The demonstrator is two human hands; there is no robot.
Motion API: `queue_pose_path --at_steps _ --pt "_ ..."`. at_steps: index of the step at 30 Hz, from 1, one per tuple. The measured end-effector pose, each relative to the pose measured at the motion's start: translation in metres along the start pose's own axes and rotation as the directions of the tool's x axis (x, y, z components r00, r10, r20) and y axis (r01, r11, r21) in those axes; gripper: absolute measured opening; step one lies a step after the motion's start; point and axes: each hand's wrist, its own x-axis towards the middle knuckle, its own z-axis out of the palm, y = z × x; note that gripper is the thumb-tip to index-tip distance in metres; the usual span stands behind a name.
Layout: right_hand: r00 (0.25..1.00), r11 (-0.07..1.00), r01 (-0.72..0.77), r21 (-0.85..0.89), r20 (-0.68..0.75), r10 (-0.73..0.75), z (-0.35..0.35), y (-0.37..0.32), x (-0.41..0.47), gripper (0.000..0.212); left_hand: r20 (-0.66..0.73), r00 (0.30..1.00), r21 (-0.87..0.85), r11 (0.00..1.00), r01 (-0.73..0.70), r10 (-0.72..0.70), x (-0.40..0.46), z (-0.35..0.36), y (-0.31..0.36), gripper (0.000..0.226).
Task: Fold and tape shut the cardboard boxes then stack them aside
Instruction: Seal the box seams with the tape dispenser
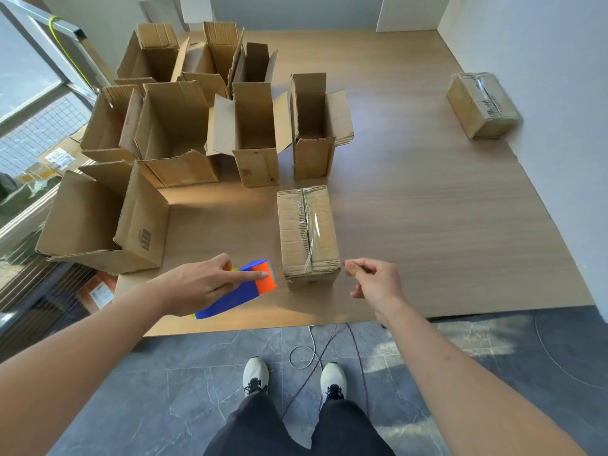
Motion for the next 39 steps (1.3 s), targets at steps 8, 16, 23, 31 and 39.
queue_pose_path --at_steps 8,16,23,31,39 --pt "0.983 0.941 -0.034 -0.336 0.159 0.093 0.008 0.017 0.013 0.023 -0.001 1.0 0.049 0.999 -0.021 0.021 0.016 0.0 0.003 0.044" --pt "0.634 0.339 0.616 -0.712 0.192 -0.749 0.03 0.006 -0.003 0.051 -0.033 0.999 0.017 0.999 -0.038 0.039 0.018 0.005 0.002 0.051" --pt "0.497 -0.164 0.712 -0.683 0.655 -0.569 0.061 0.019 0.021 0.062 -0.047 0.998 -0.077 0.996 -0.052 0.049 0.015 0.015 -0.011 0.045" --pt "0.478 -0.212 0.688 -0.694 0.653 -0.588 0.061 0.021 0.027 0.062 -0.045 0.993 -0.188 0.975 -0.117 0.111 0.002 0.02 -0.029 0.047" --pt "0.583 -0.138 0.702 -0.699 0.675 -0.453 0.06 0.007 0.018 0.062 0.028 0.991 -0.161 0.979 -0.126 0.132 0.011 0.009 -0.032 0.042"
